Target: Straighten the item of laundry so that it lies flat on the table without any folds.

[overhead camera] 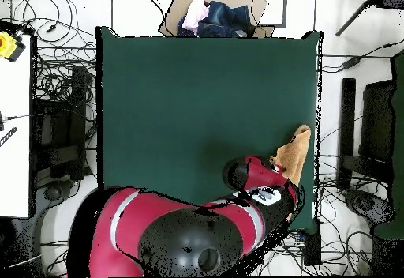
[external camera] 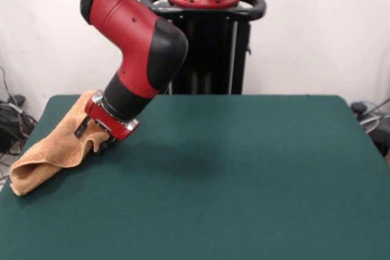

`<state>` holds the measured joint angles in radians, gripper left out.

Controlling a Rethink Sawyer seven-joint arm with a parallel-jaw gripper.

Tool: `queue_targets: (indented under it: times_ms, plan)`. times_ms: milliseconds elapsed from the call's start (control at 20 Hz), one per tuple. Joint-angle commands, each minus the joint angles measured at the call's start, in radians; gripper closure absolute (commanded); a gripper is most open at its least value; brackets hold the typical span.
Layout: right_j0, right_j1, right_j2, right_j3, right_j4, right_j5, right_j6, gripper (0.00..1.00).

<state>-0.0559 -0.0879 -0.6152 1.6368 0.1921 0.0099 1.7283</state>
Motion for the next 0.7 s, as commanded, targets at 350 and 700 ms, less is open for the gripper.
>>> queue_targets:
  times_ms: [350, 700]
  plan:
    - [-0.004, 0.078, 0.057, 0.003, -0.013, -0.023, 0.157, 0.0]
    - [-0.002, 0.076, 0.055, 0.004, -0.022, -0.029, 0.152, 1.0]
